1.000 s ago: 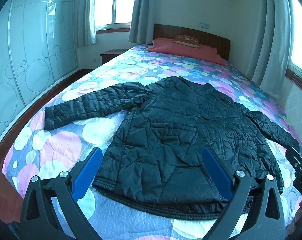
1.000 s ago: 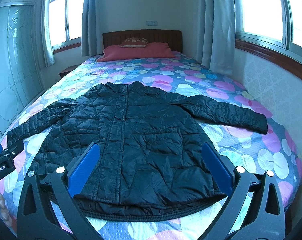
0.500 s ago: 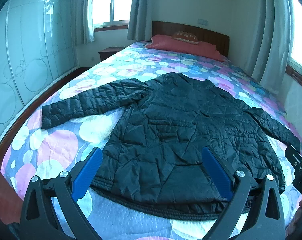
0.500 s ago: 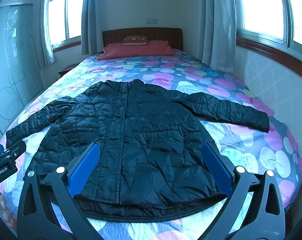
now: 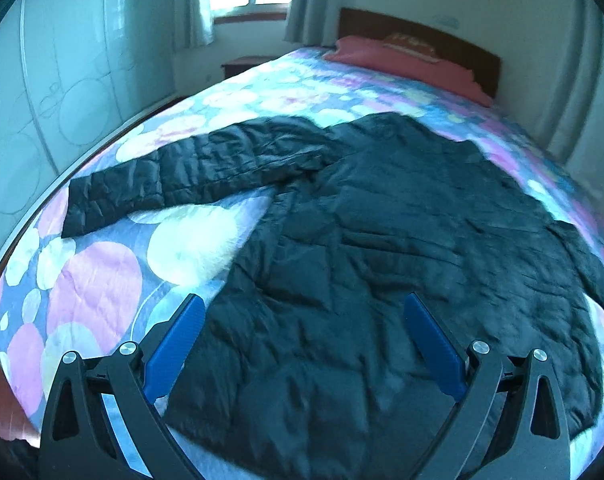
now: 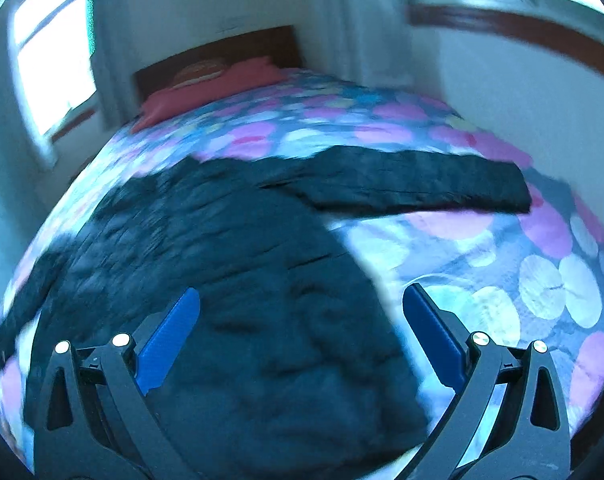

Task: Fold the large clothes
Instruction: 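Grasp the jacket sleeve with the right gripper and fold it across the body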

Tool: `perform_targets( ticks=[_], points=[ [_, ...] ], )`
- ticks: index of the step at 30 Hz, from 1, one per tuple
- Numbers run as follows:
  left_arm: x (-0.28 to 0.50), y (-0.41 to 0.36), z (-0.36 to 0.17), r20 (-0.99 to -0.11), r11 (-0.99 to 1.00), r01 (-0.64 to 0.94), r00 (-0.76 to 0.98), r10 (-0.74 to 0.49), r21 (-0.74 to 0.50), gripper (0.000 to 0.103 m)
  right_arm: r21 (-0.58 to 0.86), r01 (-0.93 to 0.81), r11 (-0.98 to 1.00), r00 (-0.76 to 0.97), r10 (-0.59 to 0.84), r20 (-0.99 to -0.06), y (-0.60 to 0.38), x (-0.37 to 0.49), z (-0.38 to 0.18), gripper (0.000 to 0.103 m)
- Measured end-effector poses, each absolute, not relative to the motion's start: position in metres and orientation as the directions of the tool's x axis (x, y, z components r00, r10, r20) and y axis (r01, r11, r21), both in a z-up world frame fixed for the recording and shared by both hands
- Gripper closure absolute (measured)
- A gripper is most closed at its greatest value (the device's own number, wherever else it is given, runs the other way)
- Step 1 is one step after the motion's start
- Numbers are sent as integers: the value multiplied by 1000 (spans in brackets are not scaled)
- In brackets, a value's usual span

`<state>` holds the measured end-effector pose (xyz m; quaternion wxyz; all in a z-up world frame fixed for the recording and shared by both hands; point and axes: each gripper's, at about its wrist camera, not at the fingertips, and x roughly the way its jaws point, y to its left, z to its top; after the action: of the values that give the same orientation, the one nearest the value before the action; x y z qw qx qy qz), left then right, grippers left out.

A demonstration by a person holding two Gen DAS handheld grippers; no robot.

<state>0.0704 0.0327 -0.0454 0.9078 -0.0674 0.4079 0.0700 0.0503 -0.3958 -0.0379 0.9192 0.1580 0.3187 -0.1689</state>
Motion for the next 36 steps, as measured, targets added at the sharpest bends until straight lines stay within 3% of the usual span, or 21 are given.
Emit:
perform_targets(
  ticks=[3,7,13,21,23,25,27,30,36],
  points=[
    [91,50,-60,-774,967,-245,625,102,-70,4,311,483,818,740,-192,-645,-464,61,-51,28],
    [110,70,-74,-788,948,-315,596,155,-52,4,455,579,676,744,-209,-635,-550,66,-72,28],
    [127,92,-101,-821,910,-409,540,184,-65,4,691,586,424,804,-193,-563,-654,69,-121,28],
    [128,95,-123,-843,900,-431,506,181,-65,4,777,551,304,832,-276,-482,-703,84,-150,29],
    [128,94,-124,-838,902,-428,511,192,-54,4,772,556,307,827,-297,-478,-708,86,-149,36],
    [129,93,-126,-835,903,-427,513,200,-46,4,751,584,307,808,-309,-502,-713,93,-153,71],
    [129,92,-127,-836,903,-427,510,203,-41,4,739,609,289,791,-301,-533,-723,98,-159,85],
    [129,90,-127,-837,904,-425,509,202,-41,4,716,614,332,787,-326,-524,-720,102,-147,91],
    [128,88,-129,-836,905,-425,507,208,-33,4,620,561,548,827,-360,-431,-665,120,-84,92]
  ],
)
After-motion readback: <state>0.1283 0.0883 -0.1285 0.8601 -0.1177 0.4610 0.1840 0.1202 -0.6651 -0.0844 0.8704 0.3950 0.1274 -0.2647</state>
